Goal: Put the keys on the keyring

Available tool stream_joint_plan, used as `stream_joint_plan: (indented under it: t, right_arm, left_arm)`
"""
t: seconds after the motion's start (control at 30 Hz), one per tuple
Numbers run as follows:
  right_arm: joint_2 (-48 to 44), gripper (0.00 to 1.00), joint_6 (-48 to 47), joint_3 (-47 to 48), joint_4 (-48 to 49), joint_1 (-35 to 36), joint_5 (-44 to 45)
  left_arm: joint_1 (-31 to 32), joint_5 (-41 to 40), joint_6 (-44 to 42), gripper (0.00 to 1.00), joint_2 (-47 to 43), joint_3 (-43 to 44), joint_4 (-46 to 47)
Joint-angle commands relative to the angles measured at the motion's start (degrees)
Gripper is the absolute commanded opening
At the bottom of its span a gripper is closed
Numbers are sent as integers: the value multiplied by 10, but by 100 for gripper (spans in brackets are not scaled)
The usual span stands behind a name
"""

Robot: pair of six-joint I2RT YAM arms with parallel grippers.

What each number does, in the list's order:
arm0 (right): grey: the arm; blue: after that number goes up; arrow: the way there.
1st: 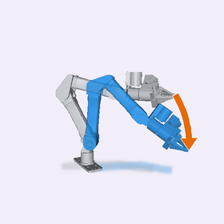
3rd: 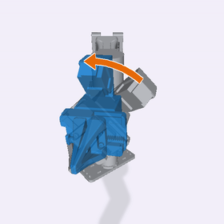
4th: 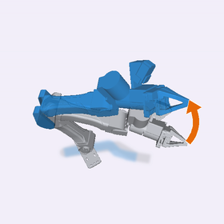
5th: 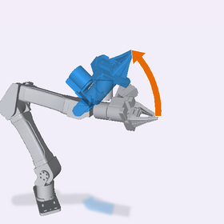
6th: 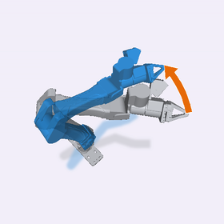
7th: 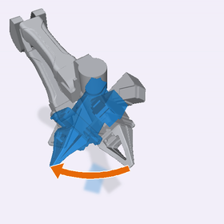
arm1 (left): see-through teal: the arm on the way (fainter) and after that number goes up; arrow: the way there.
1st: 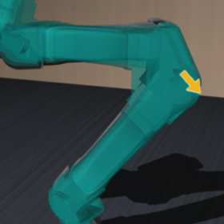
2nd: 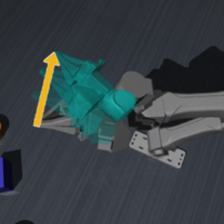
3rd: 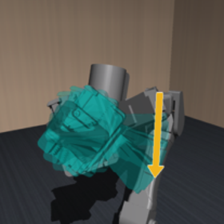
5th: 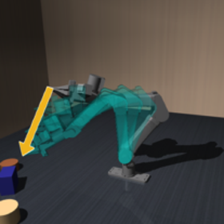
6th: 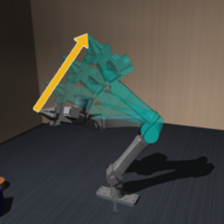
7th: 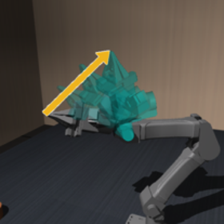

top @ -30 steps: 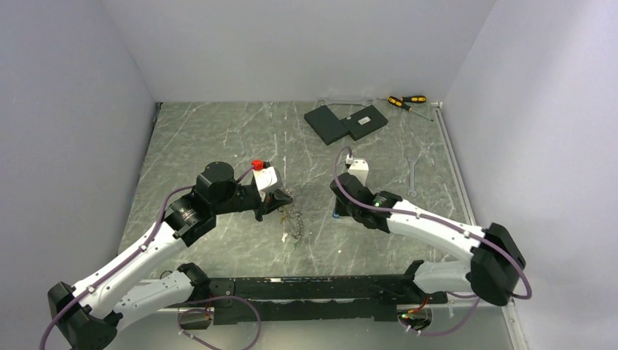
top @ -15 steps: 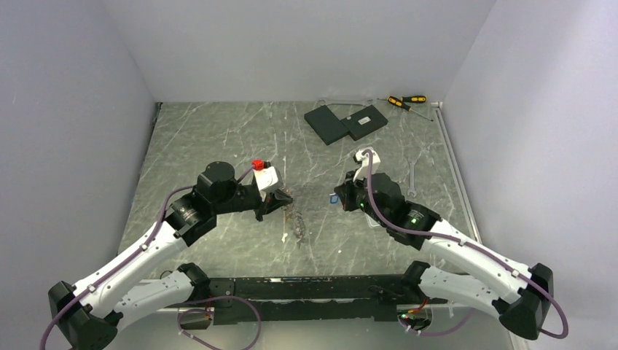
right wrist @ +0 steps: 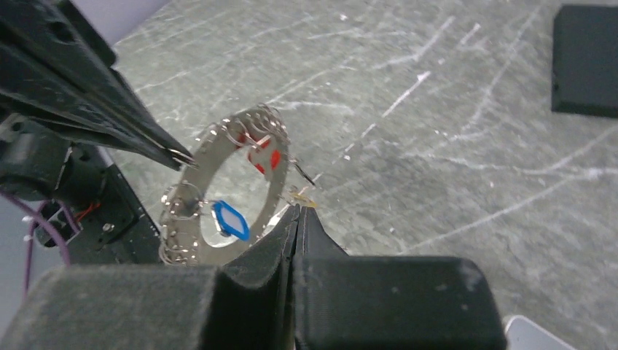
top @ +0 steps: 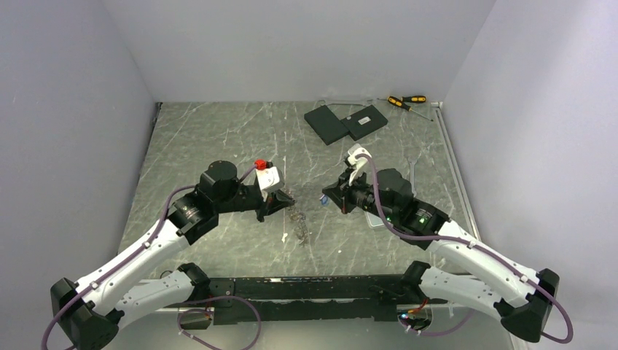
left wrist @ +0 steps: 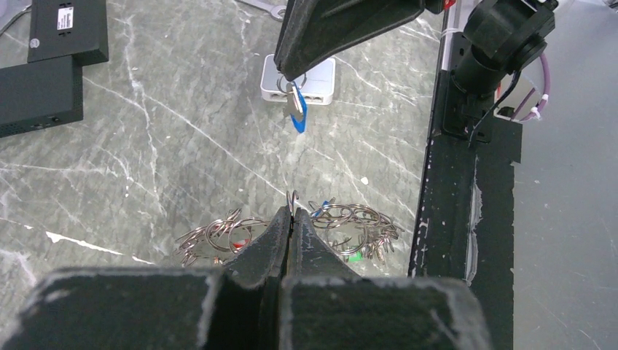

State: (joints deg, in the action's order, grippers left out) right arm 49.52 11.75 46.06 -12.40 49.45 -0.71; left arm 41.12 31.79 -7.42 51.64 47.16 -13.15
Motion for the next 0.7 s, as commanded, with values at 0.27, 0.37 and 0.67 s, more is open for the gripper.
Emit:
stream_joint_plan:
  t: [0.27,0.37,0.67]
  right_arm:
    - [33,0,-64,70,55,3,-140]
    - [43,0,-65,83,54,3,-162]
    - [60,0,-55,94,54,4,-216]
  left_arm:
    - [3,43,21,0,6,12,49]
    - [2,44,23,0,8,13,48]
    - [3,41,24,0,7,14,47]
